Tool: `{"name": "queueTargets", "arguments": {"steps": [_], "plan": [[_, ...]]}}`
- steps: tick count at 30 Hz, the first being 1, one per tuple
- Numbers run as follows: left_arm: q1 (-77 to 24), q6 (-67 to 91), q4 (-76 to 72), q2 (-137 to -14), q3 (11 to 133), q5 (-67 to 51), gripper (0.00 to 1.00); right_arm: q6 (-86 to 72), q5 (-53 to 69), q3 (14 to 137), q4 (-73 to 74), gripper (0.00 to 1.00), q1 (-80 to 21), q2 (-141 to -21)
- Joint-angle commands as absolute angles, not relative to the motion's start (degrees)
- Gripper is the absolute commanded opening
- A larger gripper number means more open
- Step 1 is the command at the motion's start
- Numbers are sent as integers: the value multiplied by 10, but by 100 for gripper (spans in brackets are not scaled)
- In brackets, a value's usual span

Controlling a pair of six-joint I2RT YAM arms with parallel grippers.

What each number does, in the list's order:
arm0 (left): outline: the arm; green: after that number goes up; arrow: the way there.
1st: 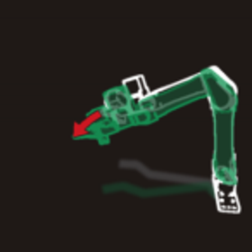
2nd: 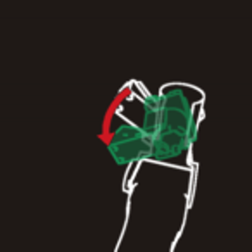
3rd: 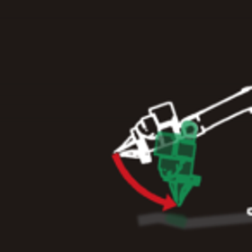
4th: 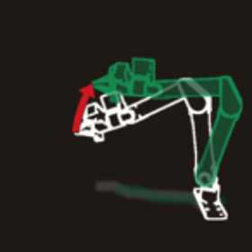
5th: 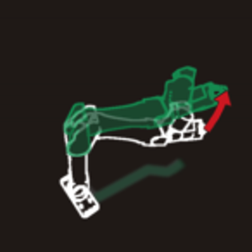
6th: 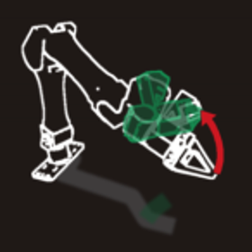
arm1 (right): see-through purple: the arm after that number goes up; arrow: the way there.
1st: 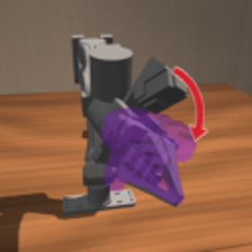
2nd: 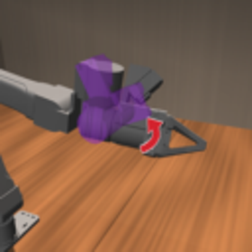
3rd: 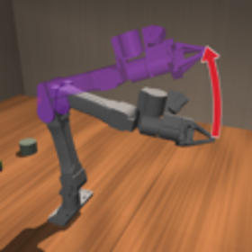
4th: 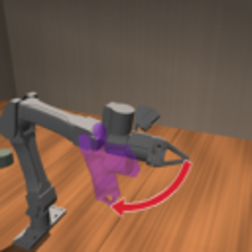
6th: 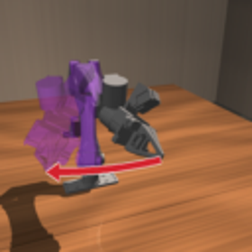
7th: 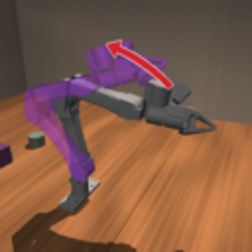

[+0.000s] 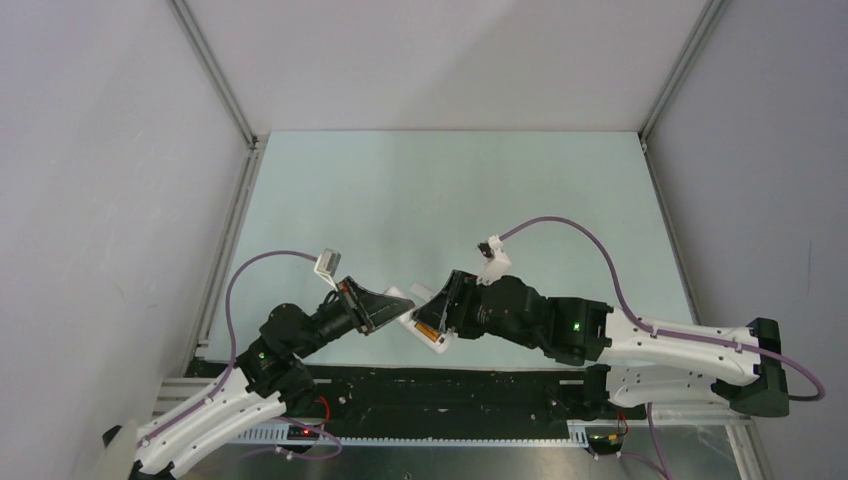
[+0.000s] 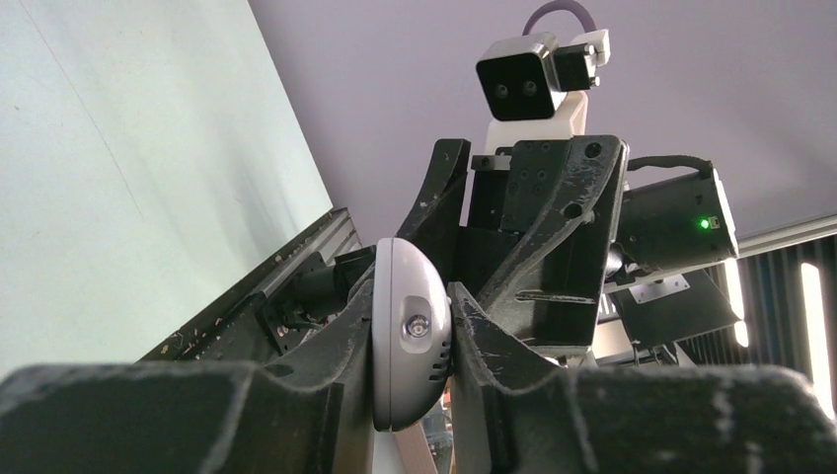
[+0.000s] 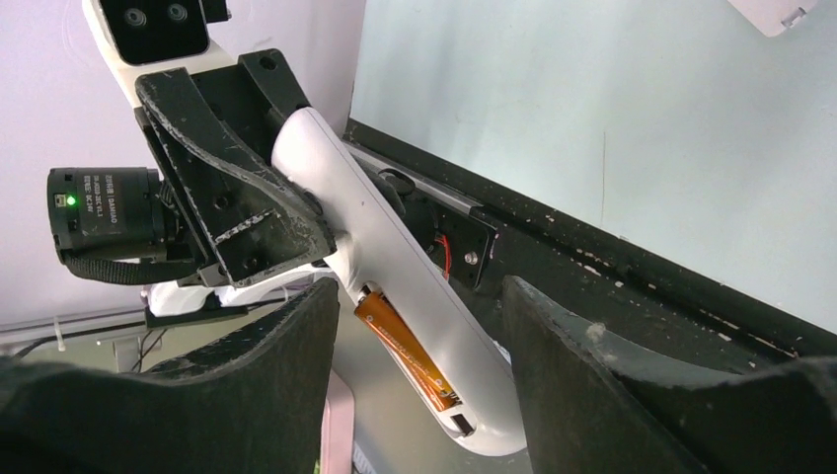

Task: Load the batteries into the remote control
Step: Load the battery into the remote control.

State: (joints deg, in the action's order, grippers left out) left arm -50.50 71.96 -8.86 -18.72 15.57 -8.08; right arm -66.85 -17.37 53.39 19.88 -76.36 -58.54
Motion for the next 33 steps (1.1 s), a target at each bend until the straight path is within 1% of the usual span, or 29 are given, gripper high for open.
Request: {"name": "queueTargets", "arguments": {"steps": [1,9,21,33], "plan": [[-506,711,-122,-185,184,-76,0,-694,-181,525,177,65,-760,-573],[-506,710,-122,-183,184,-76,0,-699,-172,521,171,61,-758,-579],[-506,708,-122,-181,183,-69,0,-702,-167,509,169,50,-755,-573],[-506,714,-122,-191,190,-65,0,-679,-154,508,154,50,-755,-577]]}}
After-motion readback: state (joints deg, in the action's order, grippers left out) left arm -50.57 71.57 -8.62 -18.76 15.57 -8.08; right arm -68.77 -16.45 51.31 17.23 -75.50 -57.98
